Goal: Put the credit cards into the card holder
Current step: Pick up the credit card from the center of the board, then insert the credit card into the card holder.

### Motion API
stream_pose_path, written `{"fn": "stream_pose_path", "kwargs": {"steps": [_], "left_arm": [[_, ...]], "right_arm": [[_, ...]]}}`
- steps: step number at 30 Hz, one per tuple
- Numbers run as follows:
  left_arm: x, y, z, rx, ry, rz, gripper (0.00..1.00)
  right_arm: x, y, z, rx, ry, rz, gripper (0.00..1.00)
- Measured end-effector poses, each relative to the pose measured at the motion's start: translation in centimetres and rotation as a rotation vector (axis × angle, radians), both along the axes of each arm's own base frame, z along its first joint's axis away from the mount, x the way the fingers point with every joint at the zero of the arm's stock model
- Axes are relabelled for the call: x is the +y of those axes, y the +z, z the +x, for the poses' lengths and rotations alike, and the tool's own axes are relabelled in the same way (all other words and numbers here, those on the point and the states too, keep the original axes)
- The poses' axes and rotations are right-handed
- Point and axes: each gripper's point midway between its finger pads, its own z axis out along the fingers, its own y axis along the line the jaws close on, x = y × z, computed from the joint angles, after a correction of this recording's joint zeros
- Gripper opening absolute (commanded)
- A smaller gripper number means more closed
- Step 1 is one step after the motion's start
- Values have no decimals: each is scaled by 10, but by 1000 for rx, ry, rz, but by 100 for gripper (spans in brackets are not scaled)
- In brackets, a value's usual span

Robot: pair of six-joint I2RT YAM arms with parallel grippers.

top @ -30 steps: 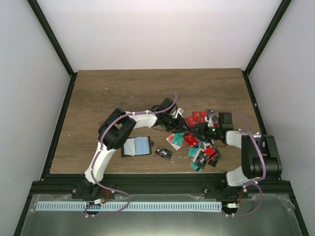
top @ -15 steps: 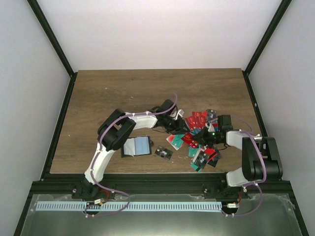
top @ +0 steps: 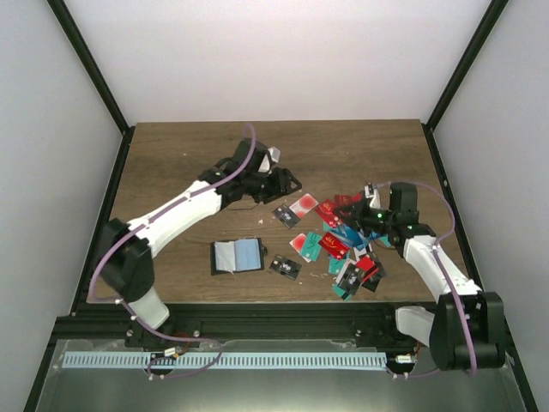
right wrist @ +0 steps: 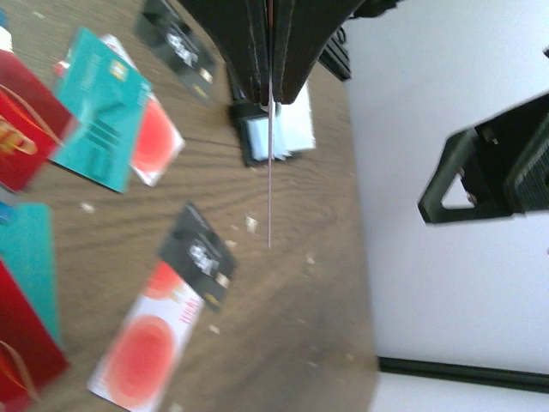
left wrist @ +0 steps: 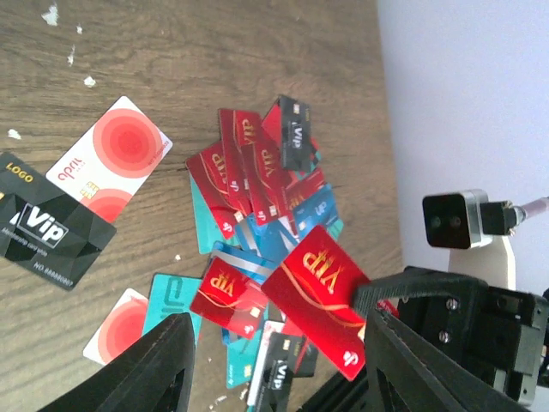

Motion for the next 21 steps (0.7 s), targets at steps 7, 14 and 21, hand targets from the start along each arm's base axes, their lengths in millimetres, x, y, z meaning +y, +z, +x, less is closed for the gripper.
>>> {"fn": "stream_pose_path", "kwargs": {"steps": [7,14,21], "left_arm": [[31,39,-22,-22,76,-69,66],[47,98,-41,-118,101,-230,67],[65,133,-67,-191,114,-358,65]], "right_arm": [[30,80,8,-147,-26,128,1],[63,153,7,-268,-33,245,1],[99,200,-7,-344,-3,335,1]]}}
